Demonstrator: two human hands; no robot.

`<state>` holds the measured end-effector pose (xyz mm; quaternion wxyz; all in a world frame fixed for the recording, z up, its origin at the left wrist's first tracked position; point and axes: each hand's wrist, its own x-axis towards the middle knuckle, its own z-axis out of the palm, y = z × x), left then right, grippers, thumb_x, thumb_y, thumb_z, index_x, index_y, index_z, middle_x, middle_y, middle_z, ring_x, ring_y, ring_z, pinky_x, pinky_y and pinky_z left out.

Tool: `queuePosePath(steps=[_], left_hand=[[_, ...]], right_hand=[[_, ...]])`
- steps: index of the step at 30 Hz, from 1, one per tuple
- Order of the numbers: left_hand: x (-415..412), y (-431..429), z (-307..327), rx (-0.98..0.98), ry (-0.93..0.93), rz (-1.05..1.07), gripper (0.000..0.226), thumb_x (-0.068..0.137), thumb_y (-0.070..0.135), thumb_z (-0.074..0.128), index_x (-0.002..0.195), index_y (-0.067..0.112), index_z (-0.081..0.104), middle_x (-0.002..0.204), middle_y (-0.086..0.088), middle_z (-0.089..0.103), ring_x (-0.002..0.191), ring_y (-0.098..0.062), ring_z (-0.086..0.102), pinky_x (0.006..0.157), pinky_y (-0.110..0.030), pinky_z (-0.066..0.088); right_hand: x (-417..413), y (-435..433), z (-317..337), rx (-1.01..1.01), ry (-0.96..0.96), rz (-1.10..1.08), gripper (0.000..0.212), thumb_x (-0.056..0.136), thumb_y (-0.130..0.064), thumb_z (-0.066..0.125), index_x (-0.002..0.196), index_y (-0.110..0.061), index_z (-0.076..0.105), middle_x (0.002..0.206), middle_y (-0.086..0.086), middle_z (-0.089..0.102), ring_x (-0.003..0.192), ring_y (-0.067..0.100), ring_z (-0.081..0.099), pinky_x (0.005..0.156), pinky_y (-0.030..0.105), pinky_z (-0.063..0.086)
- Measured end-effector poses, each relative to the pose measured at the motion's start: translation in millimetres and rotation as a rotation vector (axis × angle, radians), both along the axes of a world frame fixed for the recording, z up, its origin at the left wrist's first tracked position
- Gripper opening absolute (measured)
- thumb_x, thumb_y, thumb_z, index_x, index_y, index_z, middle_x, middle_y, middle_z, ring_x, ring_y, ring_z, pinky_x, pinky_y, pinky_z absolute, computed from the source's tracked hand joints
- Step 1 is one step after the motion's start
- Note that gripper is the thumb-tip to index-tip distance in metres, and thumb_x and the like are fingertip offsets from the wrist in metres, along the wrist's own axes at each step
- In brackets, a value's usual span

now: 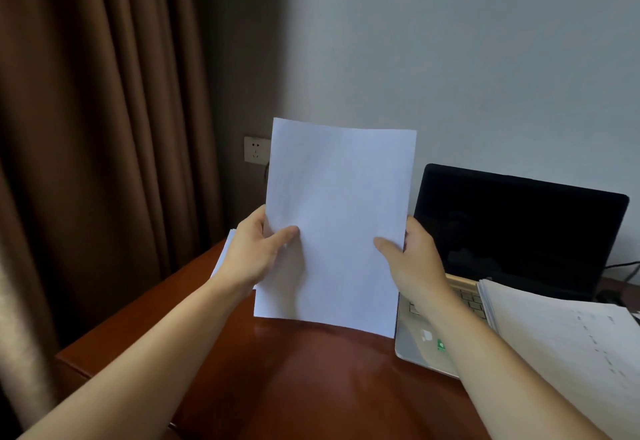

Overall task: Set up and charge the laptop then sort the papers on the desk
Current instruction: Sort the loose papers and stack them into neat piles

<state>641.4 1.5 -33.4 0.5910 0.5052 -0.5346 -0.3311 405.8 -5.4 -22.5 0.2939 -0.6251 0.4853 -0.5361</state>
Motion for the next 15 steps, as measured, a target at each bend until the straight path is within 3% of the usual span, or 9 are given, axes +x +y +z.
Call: queuePosePath(steps=[2, 6, 10, 11, 13, 15], left_hand=[[-6, 0, 9, 0.021, -0.01, -0.016, 0.025, 0.096, 0.018, 0.07, 0.119, 0.025, 0.066, 0.107, 0.006, 0.077, 0.095, -0.018, 0.075, 0.09, -0.047, 0.06], [-35, -5, 17, 0.121, 0.0, -0.12, 0.019, 0.102, 0.023, 0.06, 0.12, 0.022, 0.066, 0.103, 0.001, 0.078, 0.095, -0.023, 0.075, 0.09, -0.047, 0.06], [-89, -8, 6, 0.235, 0.142, -0.174, 0.025, 0.105, 0.031, 0.051, 0.124, 0.023, 0.065, 0.12, 0.001, 0.07, 0.113, -0.017, 0.066, 0.106, -0.041, 0.049], [-105, -9, 2, 0.247, 0.126, -0.163, 0.019, 0.105, 0.031, 0.051, 0.114, 0.024, 0.066, 0.116, 0.003, 0.067, 0.107, -0.012, 0.063, 0.103, -0.034, 0.048], [-137, -6, -5, 0.262, 0.043, -0.138, 0.024, 0.106, 0.026, 0.047, 0.084, 0.025, 0.056, 0.09, 0.003, 0.057, 0.08, -0.011, 0.053, 0.077, -0.025, 0.044], [-167, -2, -12, 0.263, -0.062, -0.155, 0.028, 0.105, 0.022, 0.044, 0.078, 0.019, 0.047, 0.078, -0.003, 0.047, 0.068, -0.016, 0.042, 0.063, -0.03, 0.034]], right_hand=[[-7, 4, 9, 0.024, -0.03, 0.006, 0.021, 0.093, -0.008, 0.059, 0.11, -0.022, 0.062, 0.102, -0.01, 0.071, 0.089, 0.002, 0.067, 0.071, 0.018, 0.053], [-38, 13, 19, 0.115, -0.058, 0.01, 0.023, 0.097, -0.013, 0.054, 0.113, -0.028, 0.06, 0.108, -0.015, 0.068, 0.098, 0.002, 0.064, 0.083, 0.024, 0.051], [-87, 26, 13, 0.199, -0.079, -0.106, 0.019, 0.096, -0.011, 0.051, 0.105, -0.024, 0.062, 0.107, -0.007, 0.068, 0.099, 0.011, 0.064, 0.08, 0.026, 0.05], [-101, 31, 9, 0.227, -0.087, -0.141, 0.018, 0.095, -0.01, 0.051, 0.103, -0.023, 0.062, 0.107, -0.005, 0.068, 0.101, 0.014, 0.064, 0.082, 0.029, 0.051], [-128, 39, -1, 0.275, -0.084, -0.187, 0.016, 0.092, -0.014, 0.053, 0.099, -0.024, 0.063, 0.108, -0.003, 0.069, 0.105, 0.02, 0.063, 0.096, 0.039, 0.05], [-162, 46, -14, 0.308, -0.081, -0.217, 0.018, 0.084, -0.022, 0.056, 0.099, -0.026, 0.066, 0.108, -0.004, 0.07, 0.107, 0.022, 0.064, 0.102, 0.05, 0.047]])
